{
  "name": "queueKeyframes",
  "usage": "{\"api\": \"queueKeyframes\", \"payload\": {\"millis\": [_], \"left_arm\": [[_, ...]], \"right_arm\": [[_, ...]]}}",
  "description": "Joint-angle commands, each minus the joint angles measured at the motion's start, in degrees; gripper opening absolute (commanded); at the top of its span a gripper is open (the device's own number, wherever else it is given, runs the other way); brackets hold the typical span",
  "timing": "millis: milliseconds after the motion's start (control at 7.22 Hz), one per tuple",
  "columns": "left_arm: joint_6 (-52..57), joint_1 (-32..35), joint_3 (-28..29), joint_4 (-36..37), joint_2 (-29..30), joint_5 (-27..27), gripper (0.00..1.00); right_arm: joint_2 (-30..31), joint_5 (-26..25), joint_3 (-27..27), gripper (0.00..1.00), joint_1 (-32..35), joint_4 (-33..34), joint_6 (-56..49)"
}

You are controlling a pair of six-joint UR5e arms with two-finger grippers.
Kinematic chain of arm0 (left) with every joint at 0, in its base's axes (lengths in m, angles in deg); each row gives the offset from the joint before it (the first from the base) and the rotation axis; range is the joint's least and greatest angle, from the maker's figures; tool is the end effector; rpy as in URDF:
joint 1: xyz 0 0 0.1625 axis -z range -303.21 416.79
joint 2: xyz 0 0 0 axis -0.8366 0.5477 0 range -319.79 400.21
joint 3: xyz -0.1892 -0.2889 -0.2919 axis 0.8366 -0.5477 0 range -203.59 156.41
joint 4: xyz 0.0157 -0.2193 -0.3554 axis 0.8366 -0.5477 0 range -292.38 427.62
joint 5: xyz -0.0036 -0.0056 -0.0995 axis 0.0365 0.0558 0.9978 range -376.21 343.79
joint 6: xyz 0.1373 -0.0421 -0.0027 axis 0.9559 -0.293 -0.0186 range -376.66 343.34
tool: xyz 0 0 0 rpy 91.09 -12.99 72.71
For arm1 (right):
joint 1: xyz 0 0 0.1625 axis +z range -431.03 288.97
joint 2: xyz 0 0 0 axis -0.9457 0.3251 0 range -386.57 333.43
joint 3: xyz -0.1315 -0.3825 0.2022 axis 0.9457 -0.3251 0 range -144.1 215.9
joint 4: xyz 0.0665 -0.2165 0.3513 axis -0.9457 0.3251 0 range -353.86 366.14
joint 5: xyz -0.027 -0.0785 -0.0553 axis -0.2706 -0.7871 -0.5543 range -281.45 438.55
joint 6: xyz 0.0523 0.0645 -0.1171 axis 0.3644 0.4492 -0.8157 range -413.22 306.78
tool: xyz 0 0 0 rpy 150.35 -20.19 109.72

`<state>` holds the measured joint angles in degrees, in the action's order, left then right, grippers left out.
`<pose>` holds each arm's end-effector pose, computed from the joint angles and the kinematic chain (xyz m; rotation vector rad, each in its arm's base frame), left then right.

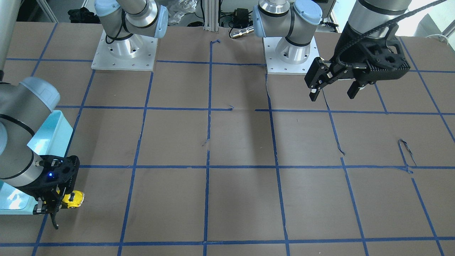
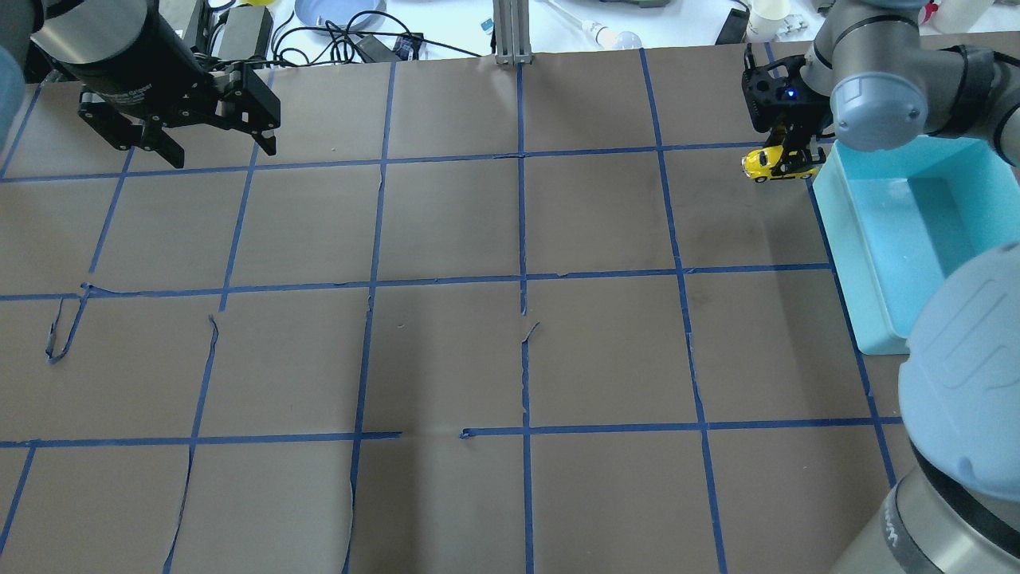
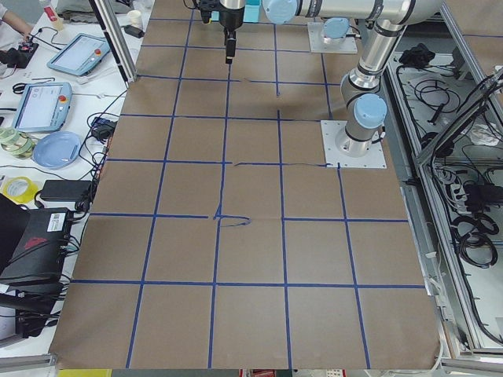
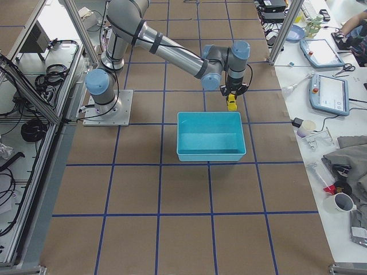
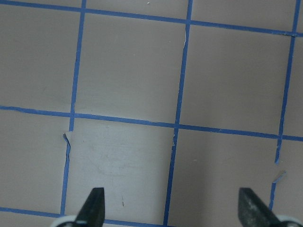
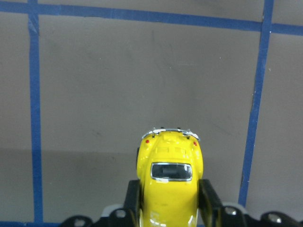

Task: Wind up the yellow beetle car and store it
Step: 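Lift the car with the right gripper and carry it over the bin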

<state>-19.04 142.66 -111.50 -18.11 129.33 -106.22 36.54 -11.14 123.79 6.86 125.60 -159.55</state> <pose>-0.0965 -0.5140 0.5052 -0.1777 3.1281 -0.1980 -0.0107 -0.6885 0.2648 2.2517 -2.0916 0.0715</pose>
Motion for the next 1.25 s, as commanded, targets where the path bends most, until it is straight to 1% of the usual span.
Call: {"api": "queueKeyframes", "payload": {"millis": [0, 277, 554, 692, 831, 1108], "left_arm": [[0.0, 0.0, 0.0, 0.0, 0.1, -0.1, 1.0], [0.0, 0.0, 0.0, 0.0, 0.0, 0.0, 1.0], [0.0, -0.1, 0.4, 0.0, 0.1, 0.0, 1.0], [0.0, -0.1, 0.4, 0.0, 0.1, 0.0, 1.0], [0.0, -0.1, 0.3, 0.0, 0.1, 0.0, 1.0], [0.0, -0.1, 0.5, 0.0, 0.1, 0.0, 1.0]], "right_arm": [[4.9, -0.4, 0.0, 0.15, 0.4, -5.6, 0.1], [6.5, -1.0, 0.3, 0.15, -2.1, -8.5, -0.3], [7.7, -1.0, 0.5, 0.15, -10.0, -10.7, -1.6], [7.6, -1.2, 0.6, 0.15, -12.5, -10.8, -5.3], [7.6, -2.2, 1.7, 0.15, -14.8, -10.6, -8.3], [7.8, -2.0, 5.9, 0.15, -21.4, -9.6, -12.0]]}}
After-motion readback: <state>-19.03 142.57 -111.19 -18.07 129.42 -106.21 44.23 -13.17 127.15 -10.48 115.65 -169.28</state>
